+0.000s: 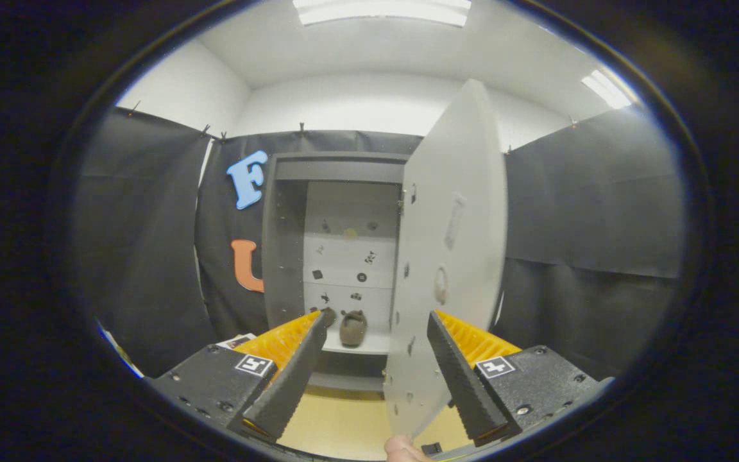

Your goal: Open the shoe cabinet door, grab the shoes and put them into the shoe cabinet, then close the shoe cabinet door.

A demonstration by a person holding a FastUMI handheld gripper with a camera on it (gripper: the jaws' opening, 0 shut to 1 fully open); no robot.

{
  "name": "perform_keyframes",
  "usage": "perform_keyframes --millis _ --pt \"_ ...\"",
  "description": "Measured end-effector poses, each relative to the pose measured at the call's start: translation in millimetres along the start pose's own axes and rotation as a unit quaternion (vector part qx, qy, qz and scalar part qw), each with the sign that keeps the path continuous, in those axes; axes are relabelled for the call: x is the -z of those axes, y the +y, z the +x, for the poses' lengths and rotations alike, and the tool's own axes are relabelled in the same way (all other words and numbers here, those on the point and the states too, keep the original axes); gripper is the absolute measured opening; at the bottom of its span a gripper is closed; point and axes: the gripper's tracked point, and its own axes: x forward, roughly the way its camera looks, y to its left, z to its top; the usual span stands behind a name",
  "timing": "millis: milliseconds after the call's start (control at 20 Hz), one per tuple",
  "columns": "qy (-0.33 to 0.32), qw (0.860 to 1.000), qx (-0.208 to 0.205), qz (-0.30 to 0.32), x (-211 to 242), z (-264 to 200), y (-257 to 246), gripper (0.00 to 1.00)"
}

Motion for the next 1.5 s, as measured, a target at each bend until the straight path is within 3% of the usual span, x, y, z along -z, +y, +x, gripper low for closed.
perform_keyframes --millis 200,450,700,1050,1200,1400,1500 --pt "-0.022 0.999 0.034 -0.005 5 -18 -75 1.00" --pt "0.017 0.995 0.097 -0.005 47 -14 -177 1.00" --pt "0.052 0.993 0.105 -0.010 82 22 -220 1.00" --pt "0.105 0.994 0.005 0.018 127 74 -181 1.00" --pt "0.101 0.994 -0.043 -0.007 126 78 -147 1.00" --pt "0.094 0.994 -0.036 -0.046 123 78 -133 0.95" --pt "0.094 0.995 -0.024 -0.032 128 73 -125 0.95"
